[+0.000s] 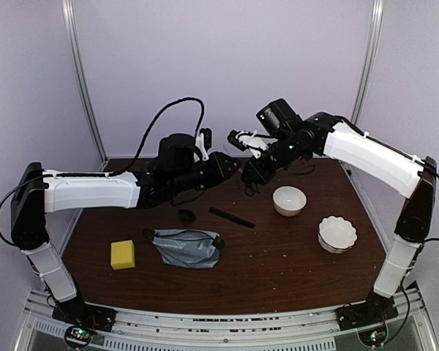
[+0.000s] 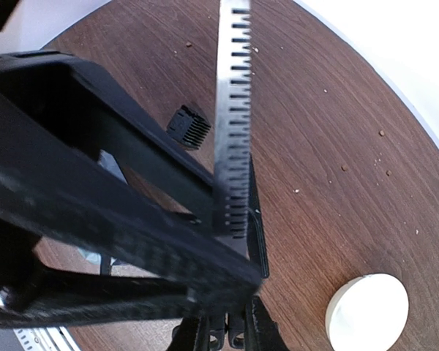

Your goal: Sort the hair-cutting tools

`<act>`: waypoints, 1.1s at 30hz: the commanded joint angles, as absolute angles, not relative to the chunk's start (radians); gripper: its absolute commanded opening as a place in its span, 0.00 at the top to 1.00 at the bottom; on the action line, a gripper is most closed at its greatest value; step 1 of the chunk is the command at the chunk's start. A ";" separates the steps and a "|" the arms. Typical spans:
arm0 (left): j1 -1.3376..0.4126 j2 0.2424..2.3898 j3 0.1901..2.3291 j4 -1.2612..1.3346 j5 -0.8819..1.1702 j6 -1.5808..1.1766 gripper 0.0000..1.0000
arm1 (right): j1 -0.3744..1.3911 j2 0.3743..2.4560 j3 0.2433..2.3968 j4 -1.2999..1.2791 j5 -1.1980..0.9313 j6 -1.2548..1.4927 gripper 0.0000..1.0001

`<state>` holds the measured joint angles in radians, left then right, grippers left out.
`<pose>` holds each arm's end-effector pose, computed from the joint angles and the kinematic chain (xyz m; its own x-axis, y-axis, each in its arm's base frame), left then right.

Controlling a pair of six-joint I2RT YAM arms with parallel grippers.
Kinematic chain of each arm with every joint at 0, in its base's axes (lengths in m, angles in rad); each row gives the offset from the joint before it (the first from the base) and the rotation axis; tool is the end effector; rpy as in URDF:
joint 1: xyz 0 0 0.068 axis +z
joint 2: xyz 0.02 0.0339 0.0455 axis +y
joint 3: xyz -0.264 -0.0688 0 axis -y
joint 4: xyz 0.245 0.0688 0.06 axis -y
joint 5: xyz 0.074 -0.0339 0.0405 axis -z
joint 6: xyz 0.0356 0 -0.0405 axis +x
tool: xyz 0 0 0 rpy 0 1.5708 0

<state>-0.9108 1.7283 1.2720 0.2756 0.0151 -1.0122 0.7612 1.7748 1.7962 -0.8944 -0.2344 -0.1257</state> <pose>0.2544 -0.3286 0.3004 -0.7360 -0.4347 -0.5191 0.3300 0.4391 -0.8356 0.2744 0.2729 0.3540 -0.4527 -0.5998 -0.6598 -0.8424 0.5303 0.0960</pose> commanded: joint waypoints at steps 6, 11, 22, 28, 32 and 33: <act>-0.908 1.729 1.279 0.250 -0.011 -1.008 0.72 | 0.786 1.773 1.794 -0.857 -0.267 -0.135 0.99; -0.908 1.727 1.271 0.272 -0.013 -1.006 0.88 | 0.789 1.783 1.788 -0.859 -0.279 -0.132 0.99; -0.905 1.609 1.228 0.211 -0.009 -0.772 1.00 | 0.741 1.728 1.784 -0.870 -0.426 -0.113 0.51; -0.906 1.379 1.118 -0.017 -0.026 -0.378 1.00 | 0.719 1.659 1.561 -0.755 -0.590 -0.071 0.45; -0.911 1.239 1.063 -0.204 0.055 -0.175 1.00 | 0.703 1.676 1.393 -0.626 -0.791 0.033 0.47; -0.912 1.208 1.051 -0.236 0.084 -0.126 1.00 | 0.703 1.678 1.350 -0.582 -0.825 0.059 0.47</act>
<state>-0.9108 1.3075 1.0985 -0.0525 -0.0013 -0.4217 0.7090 1.6596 1.4933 -0.7303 -0.6052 -0.0540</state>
